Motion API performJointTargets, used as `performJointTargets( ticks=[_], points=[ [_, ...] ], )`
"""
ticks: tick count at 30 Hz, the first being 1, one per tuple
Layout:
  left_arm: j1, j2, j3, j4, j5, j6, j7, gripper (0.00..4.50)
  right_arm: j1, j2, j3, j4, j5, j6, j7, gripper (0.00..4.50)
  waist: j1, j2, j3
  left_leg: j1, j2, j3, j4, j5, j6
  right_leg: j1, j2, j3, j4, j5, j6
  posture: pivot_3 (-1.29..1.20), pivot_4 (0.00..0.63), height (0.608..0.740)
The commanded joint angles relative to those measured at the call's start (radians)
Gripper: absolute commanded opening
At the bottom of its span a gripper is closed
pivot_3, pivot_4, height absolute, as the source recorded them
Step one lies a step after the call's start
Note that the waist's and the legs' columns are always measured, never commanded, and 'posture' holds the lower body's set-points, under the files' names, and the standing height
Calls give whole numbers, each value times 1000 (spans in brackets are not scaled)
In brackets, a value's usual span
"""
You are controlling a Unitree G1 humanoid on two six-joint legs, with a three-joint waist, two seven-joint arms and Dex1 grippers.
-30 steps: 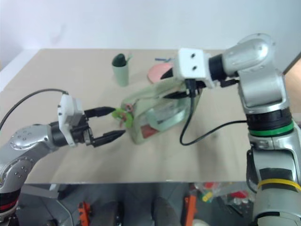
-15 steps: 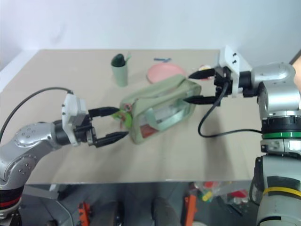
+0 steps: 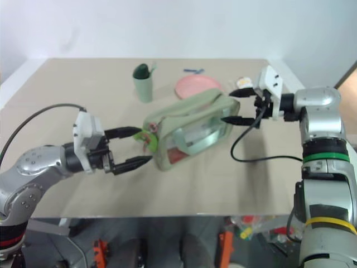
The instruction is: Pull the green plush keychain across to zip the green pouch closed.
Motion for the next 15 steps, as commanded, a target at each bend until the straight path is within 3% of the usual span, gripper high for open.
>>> performJointTargets(
  ticks=[1,11,12,15],
  points=[
    [-4,9,24,-35,-9,0,9,4500,-41,-9,-20,14,-3,-19,-3,3618,0,0,0,0,0,0,0,0,0,0,0,0,0,0,0,0,150,740],
    [-13,13,24,-26,-8,-1,5,4500,-13,14,-50,-46,41,-1,15,201,-2,0,0,0,0,0,0,0,0,0,0,0,0,0,0,0,150,740],
    [-14,13,24,-25,-7,-1,5,4500,-8,15,-52,-56,45,0,15,17,-2,0,0,0,1,0,0,0,0,0,1,0,0,0,0,0,150,740],
    [-16,15,23,-24,-8,-1,3,4500,26,22,-70,-127,78,48,7,17,-1,0,0,0,0,0,0,0,0,0,1,0,0,0,0,0,150,740]
  ],
)
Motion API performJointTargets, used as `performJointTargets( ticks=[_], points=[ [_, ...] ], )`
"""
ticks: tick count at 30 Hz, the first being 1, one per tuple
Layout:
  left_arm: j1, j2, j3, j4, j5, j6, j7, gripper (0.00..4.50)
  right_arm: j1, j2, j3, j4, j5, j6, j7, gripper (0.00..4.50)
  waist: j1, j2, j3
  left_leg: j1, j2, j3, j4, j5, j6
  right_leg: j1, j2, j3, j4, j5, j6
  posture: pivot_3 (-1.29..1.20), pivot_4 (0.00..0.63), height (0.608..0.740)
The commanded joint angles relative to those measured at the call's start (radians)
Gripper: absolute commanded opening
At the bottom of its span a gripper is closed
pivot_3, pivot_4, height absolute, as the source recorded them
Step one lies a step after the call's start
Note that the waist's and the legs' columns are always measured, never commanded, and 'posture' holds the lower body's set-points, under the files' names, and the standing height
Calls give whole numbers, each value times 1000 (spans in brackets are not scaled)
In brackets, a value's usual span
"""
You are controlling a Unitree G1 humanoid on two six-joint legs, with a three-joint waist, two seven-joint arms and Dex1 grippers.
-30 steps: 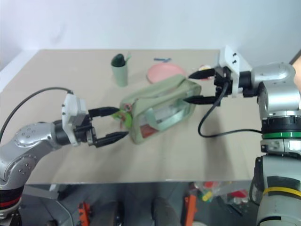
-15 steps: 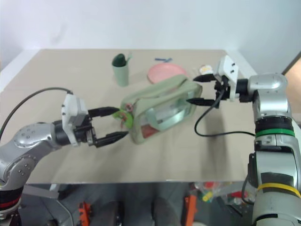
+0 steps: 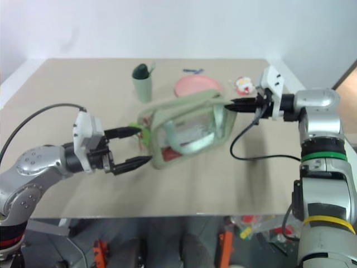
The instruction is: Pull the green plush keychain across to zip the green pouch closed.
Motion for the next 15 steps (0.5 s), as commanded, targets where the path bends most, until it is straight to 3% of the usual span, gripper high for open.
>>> performJointTargets(
  ticks=[1,5,11,15],
  points=[
    [-16,12,23,-24,-8,-1,1,4500,29,-1,-51,-133,65,62,-14,17,0,0,0,0,0,0,0,0,0,0,0,0,0,0,0,0,150,740],
    [-11,18,30,-25,-8,0,0,4500,116,-14,-86,-342,123,188,-78,17,2,0,0,0,0,0,0,0,0,0,0,0,0,0,0,0,150,740],
    [31,51,72,-26,5,-6,4,4500,350,-50,-153,-855,239,492,-237,17,3,0,0,-1,0,-2,-1,0,0,-1,0,-1,0,-1,1,0,150,740],
    [64,58,117,-30,-16,-2,15,4500,447,-49,-186,-995,261,551,-326,17,3,0,0,-1,0,-1,-1,0,0,-1,0,-1,0,-1,1,0,150,740]
  ],
)
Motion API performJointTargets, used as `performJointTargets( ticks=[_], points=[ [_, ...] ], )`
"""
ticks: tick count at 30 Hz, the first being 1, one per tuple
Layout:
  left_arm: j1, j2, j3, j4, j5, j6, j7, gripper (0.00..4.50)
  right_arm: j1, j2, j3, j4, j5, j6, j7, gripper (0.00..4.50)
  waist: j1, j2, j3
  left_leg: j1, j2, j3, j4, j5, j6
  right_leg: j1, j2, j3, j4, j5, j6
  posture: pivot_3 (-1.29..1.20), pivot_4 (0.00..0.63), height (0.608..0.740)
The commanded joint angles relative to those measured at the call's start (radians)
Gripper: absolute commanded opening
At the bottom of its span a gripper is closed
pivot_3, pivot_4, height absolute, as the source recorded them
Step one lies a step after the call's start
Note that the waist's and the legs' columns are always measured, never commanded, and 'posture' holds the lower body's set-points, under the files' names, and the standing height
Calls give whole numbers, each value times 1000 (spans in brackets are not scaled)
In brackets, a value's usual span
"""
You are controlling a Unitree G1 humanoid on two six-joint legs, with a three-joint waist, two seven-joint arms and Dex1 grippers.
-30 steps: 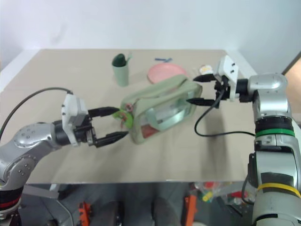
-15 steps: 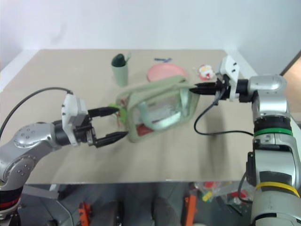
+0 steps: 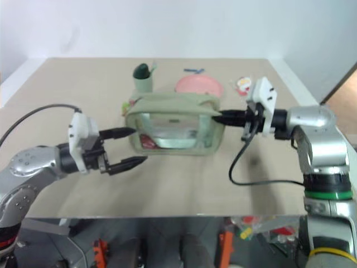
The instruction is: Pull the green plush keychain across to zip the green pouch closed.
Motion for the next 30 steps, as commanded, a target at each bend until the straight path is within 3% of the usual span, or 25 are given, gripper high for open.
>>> performJointTargets(
  ticks=[1,11,15,22,30],
  points=[
    [20,10,63,-33,-24,0,15,4500,28,-11,-69,-107,44,21,-69,17,0,0,0,0,0,0,1,0,0,0,0,0,0,0,0,0,150,740],
    [101,-82,306,97,-161,78,230,4500,130,10,-19,-127,-20,-142,-114,17,-1,0,0,1,0,2,4,0,0,2,0,1,0,2,0,0,150,740],
    [106,-125,294,184,-117,83,306,4500,165,14,-21,-171,3,-128,-137,17,0,-1,0,1,0,1,4,0,0,2,0,1,0,2,1,0,150,740],
    [24,-272,288,343,-175,117,395,4500,200,5,-21,-189,-2,-144,-153,17,-4,-3,-1,1,0,2,5,0,0,2,1,1,0,4,0,0,150,740],
    [-42,-322,254,481,-186,106,297,4500,214,-8,-18,-170,-14,-182,-140,17,-3,-3,-1,1,0,1,4,0,0,2,1,1,0,4,0,0,150,740]
  ],
)
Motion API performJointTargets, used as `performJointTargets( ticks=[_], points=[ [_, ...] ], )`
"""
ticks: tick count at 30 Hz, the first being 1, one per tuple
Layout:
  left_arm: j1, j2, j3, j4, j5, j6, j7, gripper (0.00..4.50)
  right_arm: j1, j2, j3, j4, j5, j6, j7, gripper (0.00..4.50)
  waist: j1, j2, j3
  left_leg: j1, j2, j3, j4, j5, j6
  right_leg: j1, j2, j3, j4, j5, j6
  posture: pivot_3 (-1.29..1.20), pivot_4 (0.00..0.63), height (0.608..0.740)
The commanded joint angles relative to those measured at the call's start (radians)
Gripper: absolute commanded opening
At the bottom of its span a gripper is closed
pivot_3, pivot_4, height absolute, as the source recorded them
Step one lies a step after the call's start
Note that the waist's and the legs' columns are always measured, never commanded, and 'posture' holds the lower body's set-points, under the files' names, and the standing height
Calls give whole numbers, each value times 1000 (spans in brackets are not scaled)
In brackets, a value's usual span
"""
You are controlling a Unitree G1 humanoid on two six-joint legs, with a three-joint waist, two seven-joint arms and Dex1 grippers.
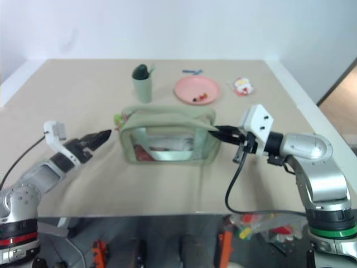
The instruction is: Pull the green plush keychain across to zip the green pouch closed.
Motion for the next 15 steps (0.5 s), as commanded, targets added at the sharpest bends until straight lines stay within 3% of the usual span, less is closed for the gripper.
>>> performJointTargets(
  ticks=[1,12,13,15],
  points=[
    [-33,-5,-21,15,-7,-17,-63,4500,1,-15,-6,-15,0,-26,8,17,-1,0,0,0,0,0,0,0,0,0,0,0,0,0,0,0,150,740],
    [-109,-9,-73,203,85,-130,-214,4500,-3,-29,-2,-1,-11,-47,14,17,0,0,0,0,0,0,0,0,0,0,0,0,0,0,0,0,150,740],
    [-121,-10,-71,235,92,-146,-231,3999,-4,-30,-1,-1,-12,-48,13,0,0,0,0,0,-1,0,0,0,0,0,0,0,0,0,0,0,150,740],
    [-145,-16,-61,291,95,-171,-261,3404,-6,-32,1,0,-12,-49,13,0,1,0,0,0,-1,0,0,0,0,0,0,0,0,0,0,0,150,740]
  ],
)
